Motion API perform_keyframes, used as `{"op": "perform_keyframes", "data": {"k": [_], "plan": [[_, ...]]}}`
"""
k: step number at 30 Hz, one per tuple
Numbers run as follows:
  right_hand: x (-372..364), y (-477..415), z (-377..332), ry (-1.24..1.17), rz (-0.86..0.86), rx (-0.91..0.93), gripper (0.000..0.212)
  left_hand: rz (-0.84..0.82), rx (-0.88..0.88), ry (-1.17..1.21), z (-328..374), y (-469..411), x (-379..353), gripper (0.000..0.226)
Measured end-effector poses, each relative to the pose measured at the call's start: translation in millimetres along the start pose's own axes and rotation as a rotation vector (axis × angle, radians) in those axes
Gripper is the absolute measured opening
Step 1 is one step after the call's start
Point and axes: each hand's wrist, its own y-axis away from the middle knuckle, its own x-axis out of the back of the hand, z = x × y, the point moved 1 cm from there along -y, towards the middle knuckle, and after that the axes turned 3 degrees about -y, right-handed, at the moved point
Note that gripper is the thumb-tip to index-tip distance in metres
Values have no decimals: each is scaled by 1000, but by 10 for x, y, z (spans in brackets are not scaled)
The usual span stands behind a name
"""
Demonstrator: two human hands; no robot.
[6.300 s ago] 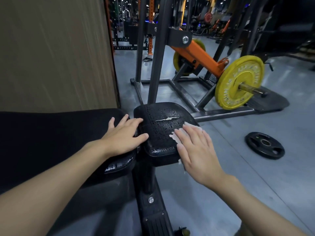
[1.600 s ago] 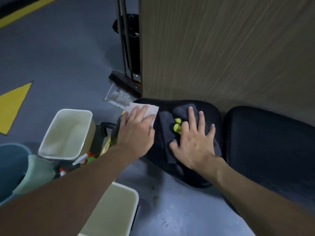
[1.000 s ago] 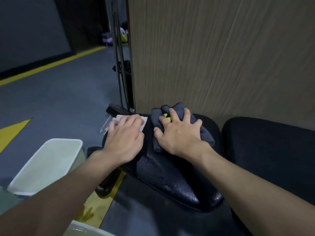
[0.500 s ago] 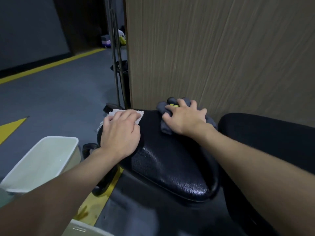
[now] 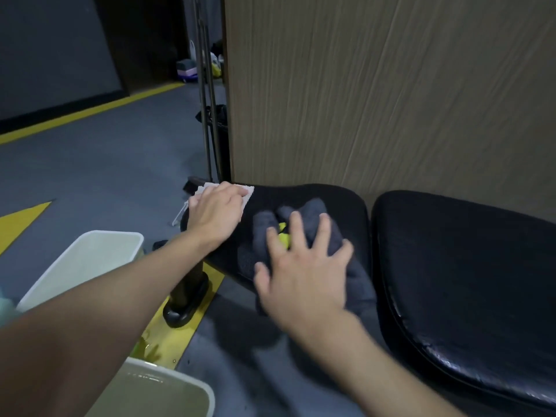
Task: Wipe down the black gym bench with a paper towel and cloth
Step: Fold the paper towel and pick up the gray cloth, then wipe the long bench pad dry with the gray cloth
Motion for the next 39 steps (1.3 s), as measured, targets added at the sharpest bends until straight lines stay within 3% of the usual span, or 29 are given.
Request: {"op": "perform_keyframes", "data": {"k": [3, 7, 15, 19, 21, 29, 35, 39], "plan": [[-114, 49, -454, 123, -68, 161, 65, -62, 72, 115, 57, 6, 128, 41], [-160, 57, -387, 122, -62, 220, 65, -71, 105, 166, 85, 46, 171, 45], [-48, 476, 364, -23, 92, -49, 55, -65, -47, -4, -23, 79, 78, 42], [-1, 223, 439, -10, 57, -186, 57, -54, -98, -74, -47, 86, 63, 41], [38, -67, 518, -18, -64, -234, 55, -61, -110, -74, -59, 87, 55, 42], [-115, -1590, 754, -93, -275, -237, 48, -49, -194, -13, -124, -78, -27, 42], [-115, -1742, 589, -100, -328, -87, 54, -37, -192, -10, -85, 63, -31, 42], [-135, -1658, 750, -148, -262, -233, 49, -57, -177, -20, -153, 35, -10, 43]]}}
